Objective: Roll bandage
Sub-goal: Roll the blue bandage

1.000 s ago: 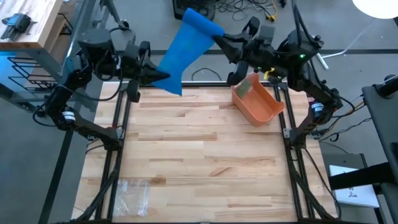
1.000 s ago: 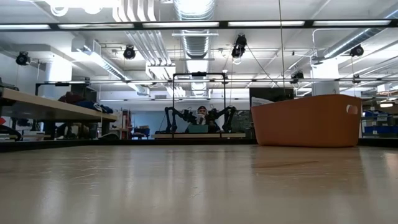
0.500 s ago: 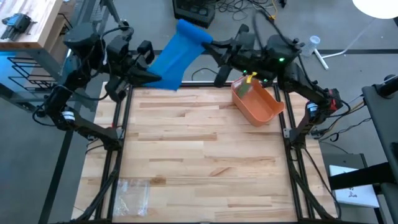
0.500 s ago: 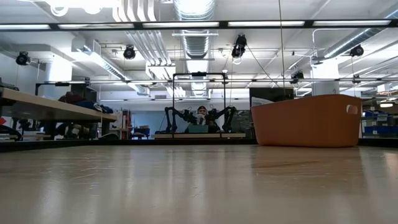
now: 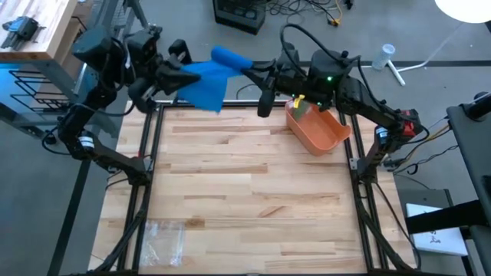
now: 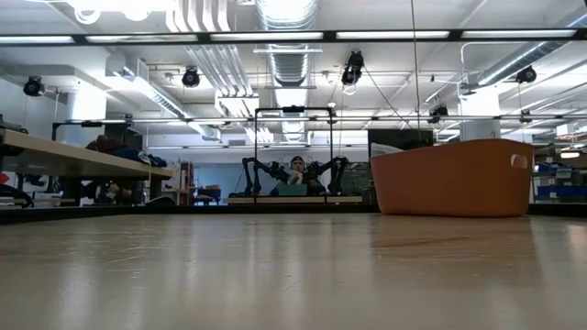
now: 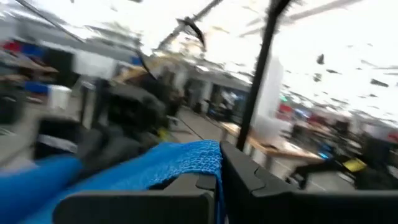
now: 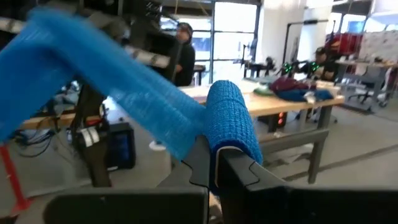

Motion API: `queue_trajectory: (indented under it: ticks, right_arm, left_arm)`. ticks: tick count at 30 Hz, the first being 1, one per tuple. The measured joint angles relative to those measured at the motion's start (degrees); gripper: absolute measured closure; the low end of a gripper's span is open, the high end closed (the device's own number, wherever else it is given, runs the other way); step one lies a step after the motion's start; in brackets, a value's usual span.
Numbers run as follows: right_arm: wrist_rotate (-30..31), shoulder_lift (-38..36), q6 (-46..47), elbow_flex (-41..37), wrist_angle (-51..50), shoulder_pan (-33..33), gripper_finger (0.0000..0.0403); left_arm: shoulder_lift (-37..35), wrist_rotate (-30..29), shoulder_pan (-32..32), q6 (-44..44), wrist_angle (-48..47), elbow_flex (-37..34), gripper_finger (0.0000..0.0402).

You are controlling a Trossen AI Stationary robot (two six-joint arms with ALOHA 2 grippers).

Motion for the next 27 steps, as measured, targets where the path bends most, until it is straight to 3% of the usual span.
queue_trajectory:
  ticks: [8, 19, 21, 27]
  right_arm:
    - [-1.58, 0.9, 5.62, -0.39, -6.89, 0.89, 0.04]
    - [-11.82, 3.1, 13.35, -0.44, -7.31, 2.86, 0.04]
    - [-12.47, 3.1, 13.97, -0.46, -7.33, 3.0, 0.04]
    - [-7.77, 3.08, 13.37, -0.23, -7.56, 3.12, 0.04]
  left_arm:
    - [1.04, -5.5, 0.8, -0.85, 1.01, 0.0, 0.0401]
    - [1.27, -7.23, 9.24, 0.31, -4.76, 0.0, 0.04]
    - [1.27, -4.62, 10.39, 0.63, -5.35, 0.0, 0.0394]
    - [0.93, 15.89, 10.77, 1.3, -1.42, 0.07, 0.0398]
